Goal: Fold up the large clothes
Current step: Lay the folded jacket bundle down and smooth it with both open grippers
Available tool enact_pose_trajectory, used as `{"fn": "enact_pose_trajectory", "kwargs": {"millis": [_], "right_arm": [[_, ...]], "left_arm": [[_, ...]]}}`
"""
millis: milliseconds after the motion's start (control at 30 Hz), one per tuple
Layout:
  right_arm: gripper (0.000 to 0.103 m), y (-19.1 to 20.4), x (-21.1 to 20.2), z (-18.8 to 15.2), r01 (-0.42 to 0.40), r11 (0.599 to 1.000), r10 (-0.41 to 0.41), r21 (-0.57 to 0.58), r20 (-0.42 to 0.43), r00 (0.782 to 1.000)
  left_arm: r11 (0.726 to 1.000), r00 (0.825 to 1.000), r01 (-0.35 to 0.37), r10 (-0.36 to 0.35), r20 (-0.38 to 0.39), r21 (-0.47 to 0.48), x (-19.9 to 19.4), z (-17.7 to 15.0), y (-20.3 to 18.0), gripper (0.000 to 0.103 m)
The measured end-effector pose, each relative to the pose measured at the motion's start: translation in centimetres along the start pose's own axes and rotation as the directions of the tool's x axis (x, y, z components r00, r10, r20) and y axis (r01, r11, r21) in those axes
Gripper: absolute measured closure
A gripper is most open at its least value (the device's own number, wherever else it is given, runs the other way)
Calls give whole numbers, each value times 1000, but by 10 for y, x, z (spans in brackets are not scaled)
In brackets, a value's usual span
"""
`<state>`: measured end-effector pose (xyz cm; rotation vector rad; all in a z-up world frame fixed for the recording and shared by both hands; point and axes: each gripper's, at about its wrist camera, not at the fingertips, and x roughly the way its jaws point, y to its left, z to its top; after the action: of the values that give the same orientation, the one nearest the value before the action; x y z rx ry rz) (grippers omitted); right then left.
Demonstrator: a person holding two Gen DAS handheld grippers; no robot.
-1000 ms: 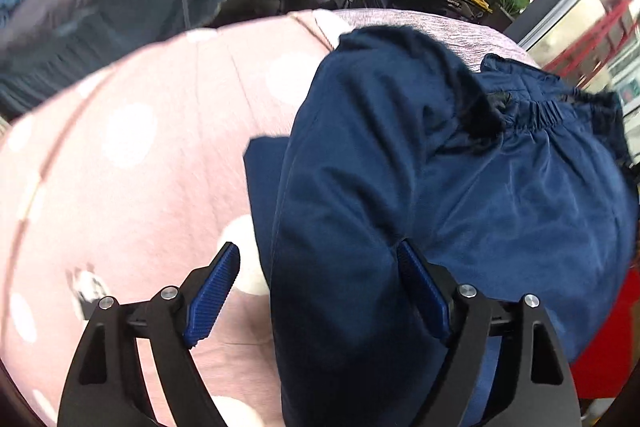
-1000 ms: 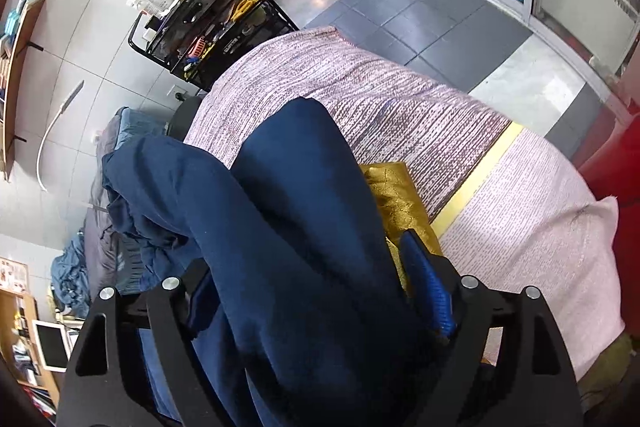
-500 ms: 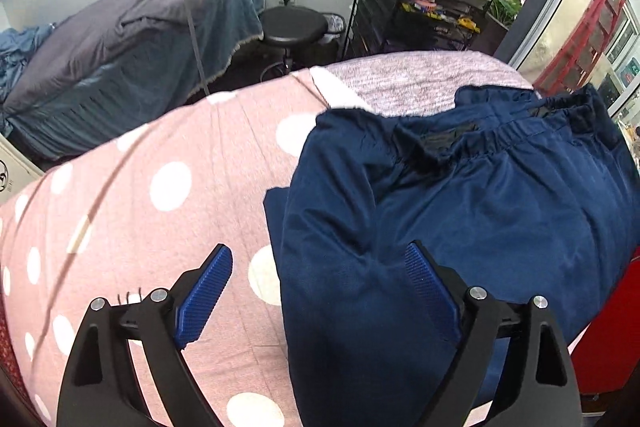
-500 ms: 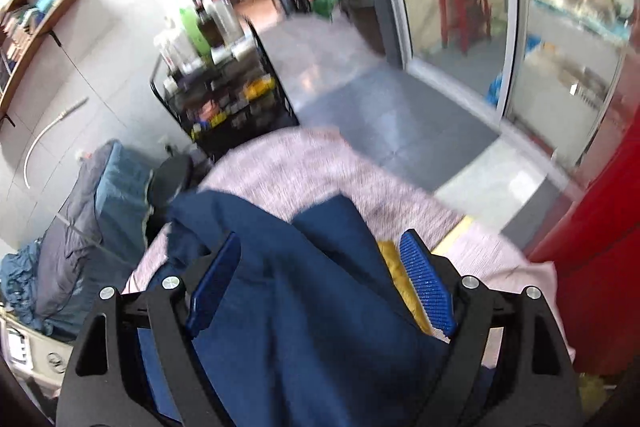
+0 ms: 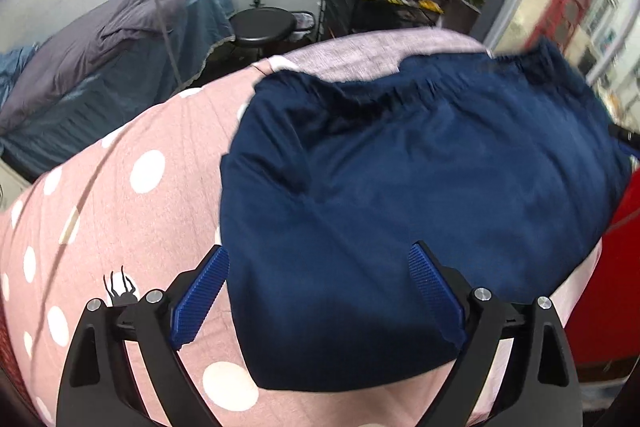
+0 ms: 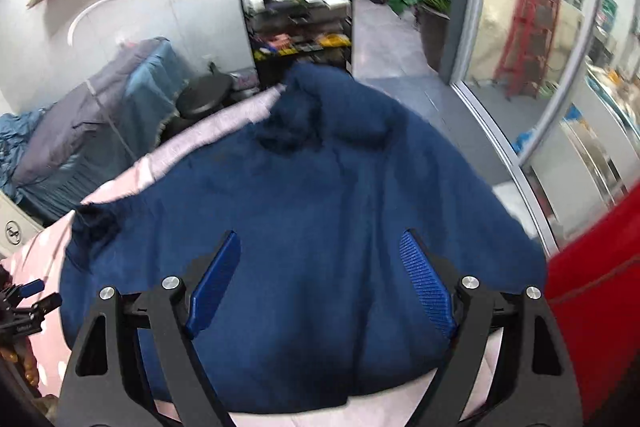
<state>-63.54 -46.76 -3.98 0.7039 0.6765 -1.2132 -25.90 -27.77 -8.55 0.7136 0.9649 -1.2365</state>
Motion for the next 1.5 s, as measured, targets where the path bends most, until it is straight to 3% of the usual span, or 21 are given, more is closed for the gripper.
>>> {"fn": "enact_pose_trajectory", "kwargs": {"millis": [133, 233, 367, 467, 700, 867, 967, 1100, 1233, 1500], "right_arm": [[21, -27, 16, -18, 47, 998, -44, 32, -77, 996], [19, -28, 30, -25, 57, 998, -60, -24, -115, 992], [12, -20, 55, -38, 122, 984, -141, -129, -151, 978], [7, -14, 62, -46, 153, 973, -175, -173, -118, 978], [6, -12, 61, -62, 193, 963, -204, -190, -39, 978], [6, 2, 48, -53, 265, 949, -278, -171, -61, 959], [6, 13, 24, -45, 216, 975, -219, -57, -60, 974], [6, 38, -5, -54, 141, 989, -133, 47, -137, 982], [6, 79, -24, -66, 104, 995, -99, 11, -208, 973], [6, 144, -57, -87, 98, 991, -118, -95, -229, 966]], "left_arm": [[998, 999, -10, 13, -44, 69, 18, -17, -10, 12], [993, 996, -27, 37, -78, 118, 35, -24, -16, 7], [994, 991, 6, 8, -130, 105, 53, -26, -13, 5], [996, 984, 33, -18, -175, 85, 68, -30, -9, 5], [996, 991, 11, 1, -132, 85, 71, -40, -9, 5], [993, 995, -4, 16, -101, 117, 66, -47, -14, 5], [993, 993, -10, 23, -113, 118, 56, -42, -12, 5], [987, 996, -90, 92, -8, 136, 16, -38, -14, 6], [987, 996, -91, 87, 37, 131, -21, -33, -23, 6], [943, 996, -91, 93, 9, 320, -68, -27, -77, 6]]}}
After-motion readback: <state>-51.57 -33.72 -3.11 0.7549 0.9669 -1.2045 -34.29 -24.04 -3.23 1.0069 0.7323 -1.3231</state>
